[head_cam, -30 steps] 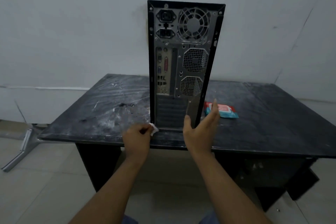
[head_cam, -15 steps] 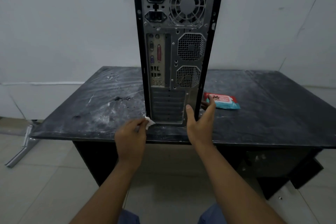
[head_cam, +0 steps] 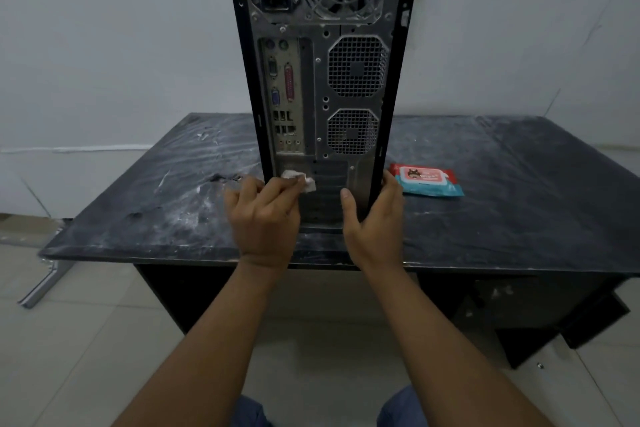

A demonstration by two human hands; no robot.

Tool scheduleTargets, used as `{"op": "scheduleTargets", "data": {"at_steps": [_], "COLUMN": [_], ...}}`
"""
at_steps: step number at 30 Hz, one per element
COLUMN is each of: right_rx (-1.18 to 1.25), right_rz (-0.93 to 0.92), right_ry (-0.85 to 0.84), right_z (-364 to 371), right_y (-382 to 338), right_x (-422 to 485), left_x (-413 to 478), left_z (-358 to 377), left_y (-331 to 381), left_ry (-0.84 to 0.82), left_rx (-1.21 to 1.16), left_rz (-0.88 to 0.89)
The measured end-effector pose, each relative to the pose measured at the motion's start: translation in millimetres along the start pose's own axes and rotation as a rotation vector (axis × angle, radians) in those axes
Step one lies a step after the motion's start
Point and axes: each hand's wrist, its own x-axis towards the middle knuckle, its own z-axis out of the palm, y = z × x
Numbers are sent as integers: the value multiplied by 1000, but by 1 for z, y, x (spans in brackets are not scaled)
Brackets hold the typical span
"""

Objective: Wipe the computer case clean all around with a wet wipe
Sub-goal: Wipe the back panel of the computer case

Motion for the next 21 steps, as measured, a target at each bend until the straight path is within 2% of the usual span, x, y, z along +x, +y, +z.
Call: {"op": "scheduleTargets", "data": {"at_steps": [5,11,17,21], "right_rx": [11,9,19,5], "right_rz": [-16,-14,-2,9], "right_ry": [7,1,-4,2], "right_z": [-1,-1,-3,-2], "right_y": [-1,-1,-1,-2], "right_x": [-1,-1,-2,-2], "left_x": [20,25,21,28], "left_z": [-4,0,-10,-14], "left_y": [-5,29,2,-13], "left_ry": [89,18,-5,16], "left_rx": [22,4,61,111], "left_rz": [-105,102,28,74]}}
